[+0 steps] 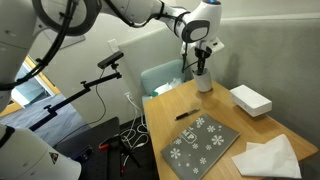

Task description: Fold the mat in half and then remove the pen from the mug and put them on the table

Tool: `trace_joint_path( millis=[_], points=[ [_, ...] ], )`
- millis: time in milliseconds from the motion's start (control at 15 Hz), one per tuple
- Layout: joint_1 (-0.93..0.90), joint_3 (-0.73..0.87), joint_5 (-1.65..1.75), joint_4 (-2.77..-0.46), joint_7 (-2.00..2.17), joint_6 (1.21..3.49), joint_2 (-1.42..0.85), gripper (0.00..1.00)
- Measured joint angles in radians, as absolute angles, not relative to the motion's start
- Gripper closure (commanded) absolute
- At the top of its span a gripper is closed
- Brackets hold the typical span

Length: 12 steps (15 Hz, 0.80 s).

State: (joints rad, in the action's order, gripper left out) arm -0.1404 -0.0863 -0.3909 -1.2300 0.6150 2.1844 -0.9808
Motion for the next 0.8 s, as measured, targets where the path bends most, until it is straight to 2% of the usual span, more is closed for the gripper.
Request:
trace_joint_path(
  millis=[600, 667, 733, 800],
  points=[
    [-0.141, -0.088, -0.391, -1.165, 0.636, 2.094, -1.027, 0.64],
    [-0.14, -0.088, -0.391, -1.155, 0.64, 2.079, -1.032, 0.7],
    [-0.14, -0.088, -0.391, -1.145, 0.647, 2.066, -1.037, 0.9],
    [-0.139, -0.088, -0.391, -1.134, 0.655, 2.052, -1.043, 0.95]
  ],
)
